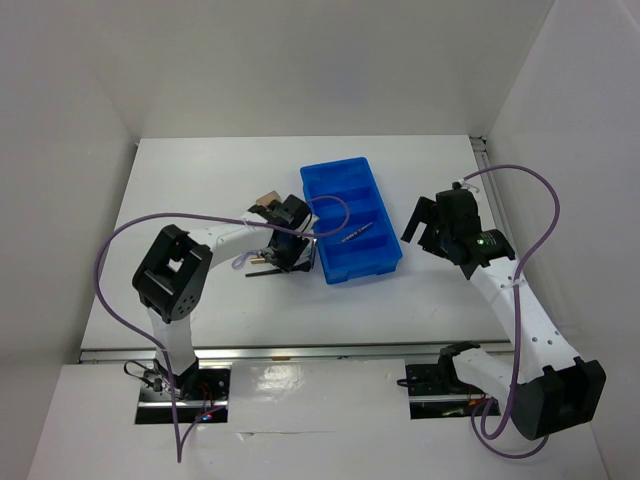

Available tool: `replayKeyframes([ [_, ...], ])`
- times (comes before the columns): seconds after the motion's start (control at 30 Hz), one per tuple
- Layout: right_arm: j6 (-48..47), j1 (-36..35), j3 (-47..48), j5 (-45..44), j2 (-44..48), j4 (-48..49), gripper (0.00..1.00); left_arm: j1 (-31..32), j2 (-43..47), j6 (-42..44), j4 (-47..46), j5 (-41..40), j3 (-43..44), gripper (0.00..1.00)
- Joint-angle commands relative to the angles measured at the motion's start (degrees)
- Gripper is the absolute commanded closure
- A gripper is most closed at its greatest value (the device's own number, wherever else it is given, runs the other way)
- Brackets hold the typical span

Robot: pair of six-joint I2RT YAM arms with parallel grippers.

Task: Organize the makeup

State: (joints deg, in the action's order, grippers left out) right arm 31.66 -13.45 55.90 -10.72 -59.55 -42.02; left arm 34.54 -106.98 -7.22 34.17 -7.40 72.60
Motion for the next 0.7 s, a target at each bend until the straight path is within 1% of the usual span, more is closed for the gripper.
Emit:
replayKeyframes([
  [0.0, -0.5, 0.4, 0.8, -0.6, 0.8, 0.2, 0.0, 0.0, -1.1, 1.3, 0.5, -0.2, -1.6, 0.49],
  [0.03, -0.5, 0.4, 0.8, -0.6, 0.8, 0.2, 0.0, 0.0, -1.1, 1.3, 1.0, 0.4, -1.6, 0.53],
  [0.1, -0.5, 0.4, 0.8, -0.6, 0.8, 0.2, 0.0, 0.0, -1.1, 0.7, 1.0, 0.9, -1.6, 0.53],
  [0.27, -0.5, 0.4, 0.3, -0.6, 0.8, 0.2, 0.0, 0.0, -1.1, 0.7, 1.5, 5.2, -2.6, 0.53],
  [0.3, -0.5, 0.4, 0.3, -0.6, 0.8, 0.7, 0.0, 0.0, -1.1, 0.7, 1.5, 5.2, -3.2, 0.55],
  [0.33, -0.5, 0.4, 0.3, -0.6, 0.8, 0.7, 0.0, 0.0, -1.1, 0.7, 2.1, 6.9, -3.2, 0.57],
  [0.37, -0.5, 0.4, 0.3, -0.6, 0.8, 0.7, 0.0, 0.0, -1.6, 0.7, 2.1, 7.4, -3.2, 0.59],
  [0.47, -0.5, 0.4, 0.3, -0.6, 1.4, 0.7, 0.0, 0.5, -0.9, 0.7, 3.3, 8.5, -3.2, 0.86],
  [0.53, -0.5, 0.4, 0.3, -0.6, 1.4, 0.7, 0.0, 0.5, 1.6, 0.7, 4.2, 8.5, -3.2, 1.0],
  [0.63, -0.5, 0.4, 0.3, -0.6, 1.4, 0.7, 0.0, 1.2, 5.2, -1.0, 7.7, 7.8, -2.4, 1.0],
  [0.67, -0.5, 0.4, 0.3, -0.6, 1.4, 0.7, 0.0, 1.2, 8.0, -2.0, 8.6, 6.5, -2.4, 1.0],
])
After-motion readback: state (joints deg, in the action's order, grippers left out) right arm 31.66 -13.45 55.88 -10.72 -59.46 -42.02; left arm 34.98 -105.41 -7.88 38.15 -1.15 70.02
